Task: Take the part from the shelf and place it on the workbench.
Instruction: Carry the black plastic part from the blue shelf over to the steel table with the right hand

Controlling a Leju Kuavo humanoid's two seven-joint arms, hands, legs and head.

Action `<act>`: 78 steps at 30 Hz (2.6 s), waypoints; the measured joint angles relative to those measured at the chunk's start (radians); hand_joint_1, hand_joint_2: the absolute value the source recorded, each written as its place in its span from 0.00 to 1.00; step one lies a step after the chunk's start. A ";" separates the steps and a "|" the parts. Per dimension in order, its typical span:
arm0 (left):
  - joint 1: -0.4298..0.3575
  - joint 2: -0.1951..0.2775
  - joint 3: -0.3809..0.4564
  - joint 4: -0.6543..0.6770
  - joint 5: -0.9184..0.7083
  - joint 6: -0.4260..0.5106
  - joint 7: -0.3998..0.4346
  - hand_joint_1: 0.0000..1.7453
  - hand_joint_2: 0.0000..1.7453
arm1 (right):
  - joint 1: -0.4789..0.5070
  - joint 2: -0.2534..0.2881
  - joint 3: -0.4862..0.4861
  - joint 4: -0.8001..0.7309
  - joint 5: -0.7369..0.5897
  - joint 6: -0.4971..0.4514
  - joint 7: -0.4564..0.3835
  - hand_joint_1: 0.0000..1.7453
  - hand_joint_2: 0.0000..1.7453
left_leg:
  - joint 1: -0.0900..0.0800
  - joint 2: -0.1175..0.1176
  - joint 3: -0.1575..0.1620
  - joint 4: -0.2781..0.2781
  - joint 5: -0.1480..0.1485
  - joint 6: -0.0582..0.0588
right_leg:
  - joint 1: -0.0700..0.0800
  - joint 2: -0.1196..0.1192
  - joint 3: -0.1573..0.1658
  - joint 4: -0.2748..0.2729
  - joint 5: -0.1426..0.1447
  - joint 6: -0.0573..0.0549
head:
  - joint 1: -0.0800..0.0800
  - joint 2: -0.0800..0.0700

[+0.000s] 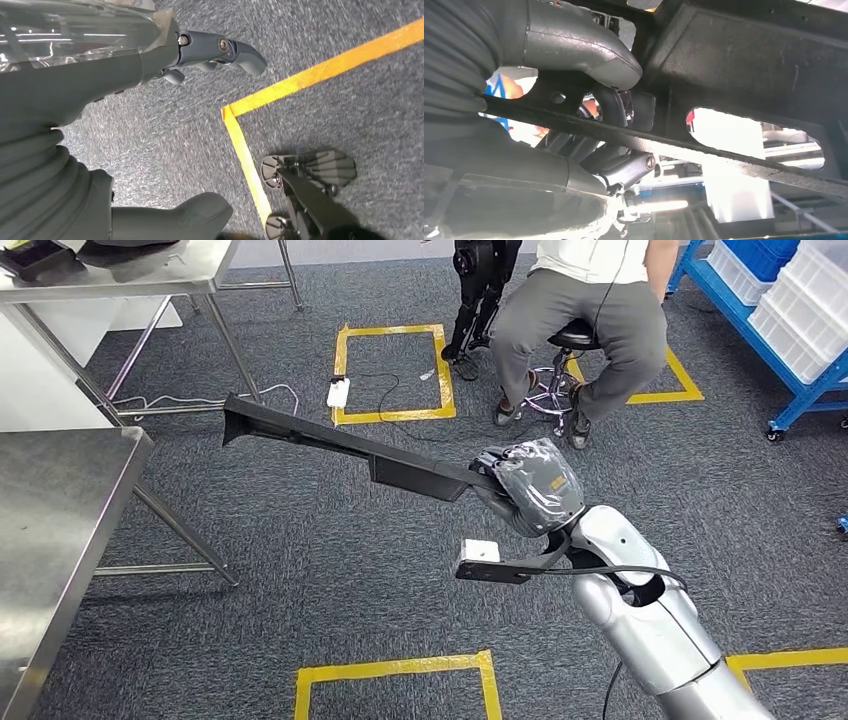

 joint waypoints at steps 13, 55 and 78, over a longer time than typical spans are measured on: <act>-0.002 -0.001 0.000 -0.001 -0.006 0.005 -0.006 0.00 1.00 | -0.007 0.014 0.015 -0.012 0.000 0.017 0.014 1.00 1.00 | -0.012 0.063 0.032 -0.046 0.019 0.026 | 0.029 -0.061 -0.001 0.004 -0.013 0.003 | 0.001 0.000; -0.016 -0.016 -0.011 -0.018 -0.013 0.000 0.010 0.00 1.00 | 0.022 -0.030 -0.005 -0.035 0.012 0.014 0.006 1.00 1.00 | -0.011 -0.016 0.040 -0.053 0.026 0.039 | -0.001 0.017 -0.024 0.039 -0.013 0.043 | 0.008 0.000; -0.013 -0.019 -0.013 -0.019 -0.009 0.001 0.003 0.00 1.00 | 0.016 -0.030 -0.005 -0.036 0.012 0.014 0.005 1.00 1.00 | -0.011 0.040 0.045 -0.060 0.026 0.052 | 0.018 -0.018 -0.076 0.158 -0.081 0.013 | 0.011 0.000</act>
